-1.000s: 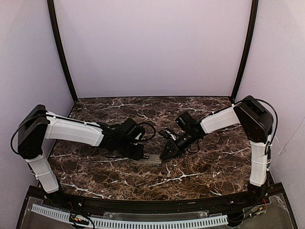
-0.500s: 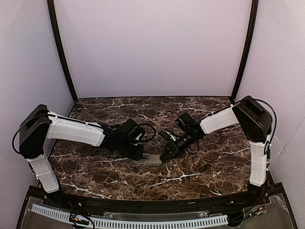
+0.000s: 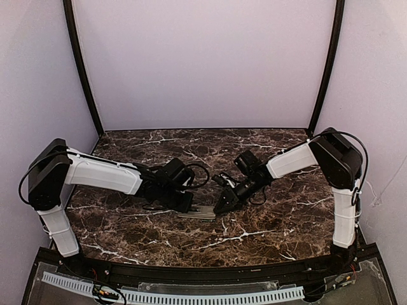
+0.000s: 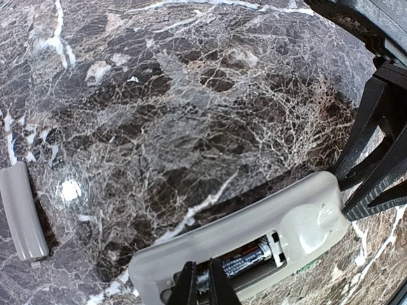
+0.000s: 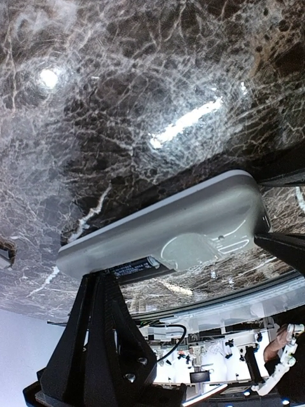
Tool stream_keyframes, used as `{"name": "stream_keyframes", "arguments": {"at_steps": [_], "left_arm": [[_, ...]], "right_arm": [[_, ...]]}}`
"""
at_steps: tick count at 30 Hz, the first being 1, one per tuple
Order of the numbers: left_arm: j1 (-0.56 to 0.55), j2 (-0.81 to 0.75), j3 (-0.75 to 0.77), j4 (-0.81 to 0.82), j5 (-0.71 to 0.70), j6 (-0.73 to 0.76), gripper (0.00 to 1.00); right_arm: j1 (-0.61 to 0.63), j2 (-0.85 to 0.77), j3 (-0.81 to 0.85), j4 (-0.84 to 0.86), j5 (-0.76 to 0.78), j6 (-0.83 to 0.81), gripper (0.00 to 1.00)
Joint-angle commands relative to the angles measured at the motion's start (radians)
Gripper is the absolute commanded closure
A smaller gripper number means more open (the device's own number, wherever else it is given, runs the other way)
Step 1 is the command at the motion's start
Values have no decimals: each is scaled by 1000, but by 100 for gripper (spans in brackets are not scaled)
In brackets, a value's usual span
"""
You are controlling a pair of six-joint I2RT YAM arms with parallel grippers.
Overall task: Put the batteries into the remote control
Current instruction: Press the battery in the battery compartment, then adjust the remote control without the battery cover at the center of the board.
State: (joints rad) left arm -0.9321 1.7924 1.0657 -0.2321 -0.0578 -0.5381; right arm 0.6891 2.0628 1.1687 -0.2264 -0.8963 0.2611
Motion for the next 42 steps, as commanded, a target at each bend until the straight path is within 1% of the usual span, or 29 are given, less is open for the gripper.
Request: {"name": "stream_keyframes", "arguments": {"at_steps": [1, 6, 10, 13, 17, 22, 25, 26, 27, 28, 30, 32, 35, 36, 40, 42], "left_arm": [[-28, 65, -2, 6, 43, -14, 92], [-37, 41, 3, -14, 0, 6, 85], [-36, -8, 36, -57, -57, 48, 79], [-37, -39, 70, -77, -74, 85, 75], [-35, -80, 106, -93, -71, 119, 66], [-20, -103, 122, -115, -50, 157, 63], [31, -162, 93, -115, -8, 259, 58], [42, -180, 67, -106, 0, 326, 53], [60, -223, 53, -90, 12, 357, 50], [67, -244, 32, -87, 11, 408, 40], [98, -289, 9, -79, 19, 471, 31], [113, -307, 3, -92, 36, 517, 27], [124, -286, 7, -144, 52, 592, 26], [126, -270, 8, -152, 86, 619, 26], [127, -223, 6, -177, 160, 684, 28], [127, -195, 18, -186, 176, 717, 31]], "right_arm": [[12, 28, 23, 33, -13, -9, 76], [12, 31, 23, 32, -11, -11, 76], [10, 32, 22, 28, 6, -14, 76], [7, 30, 22, 21, 18, -15, 76], [2, 26, 26, 18, 29, -16, 75], [-4, 18, 29, 14, 39, -19, 74], [-15, 27, 46, 8, 43, -26, 73], [-20, 33, 55, 4, 42, -30, 72], [-25, 41, 68, 0, 40, -33, 72], [-28, 47, 81, -5, 38, -37, 72], [-32, 57, 110, -12, 32, -41, 72], [-33, 74, 147, -25, 26, -46, 73], [-33, 103, 210, -46, 6, -50, 73], [-33, 111, 229, -52, -1, -52, 73], [-33, 138, 300, -84, -15, -61, 73], [-34, 135, 305, -88, -15, -63, 72]]}}
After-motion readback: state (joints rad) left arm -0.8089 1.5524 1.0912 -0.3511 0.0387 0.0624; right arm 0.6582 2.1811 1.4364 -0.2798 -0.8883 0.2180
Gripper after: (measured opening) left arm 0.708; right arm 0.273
